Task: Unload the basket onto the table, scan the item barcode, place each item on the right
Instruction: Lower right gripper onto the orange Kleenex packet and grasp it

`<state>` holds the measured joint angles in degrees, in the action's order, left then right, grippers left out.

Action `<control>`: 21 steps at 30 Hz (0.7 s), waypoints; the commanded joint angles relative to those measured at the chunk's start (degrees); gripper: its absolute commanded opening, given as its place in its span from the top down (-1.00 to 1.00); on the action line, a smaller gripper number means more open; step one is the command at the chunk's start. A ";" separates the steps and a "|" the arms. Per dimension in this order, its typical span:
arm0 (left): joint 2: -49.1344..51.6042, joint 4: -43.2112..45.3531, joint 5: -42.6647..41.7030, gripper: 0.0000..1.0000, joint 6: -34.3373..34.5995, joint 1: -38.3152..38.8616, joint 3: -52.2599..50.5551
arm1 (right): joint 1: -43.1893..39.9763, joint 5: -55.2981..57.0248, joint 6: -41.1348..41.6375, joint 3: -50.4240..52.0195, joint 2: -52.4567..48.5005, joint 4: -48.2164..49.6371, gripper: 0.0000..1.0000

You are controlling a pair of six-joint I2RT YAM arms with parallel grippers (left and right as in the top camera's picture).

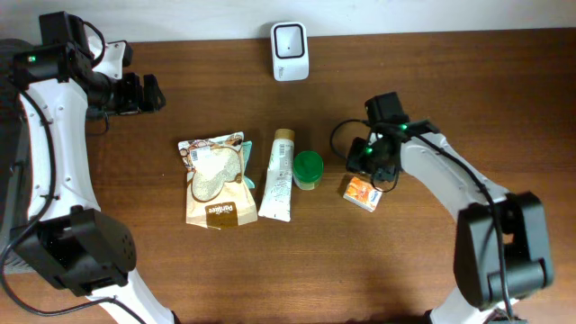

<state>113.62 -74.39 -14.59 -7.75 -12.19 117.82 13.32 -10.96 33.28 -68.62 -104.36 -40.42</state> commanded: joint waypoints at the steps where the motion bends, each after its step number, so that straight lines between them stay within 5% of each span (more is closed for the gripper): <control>1: -1.29 -0.09 -0.46 -0.98 -0.94 0.02 0.35 | 1.18 -0.81 0.63 0.52 -1.73 -0.87 0.23; 12: -1.29 -0.09 -0.46 -0.99 -0.94 0.02 0.35 | 0.04 -10.69 -22.01 -2.89 -0.74 -15.80 0.13; 21: -1.29 -0.09 -0.46 -0.98 -0.94 0.02 0.35 | -4.52 3.76 -9.49 -3.85 12.98 -27.96 0.07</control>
<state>113.62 -74.39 -14.59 -7.75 -12.19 117.82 10.13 -12.97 17.91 -73.60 -95.50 -68.10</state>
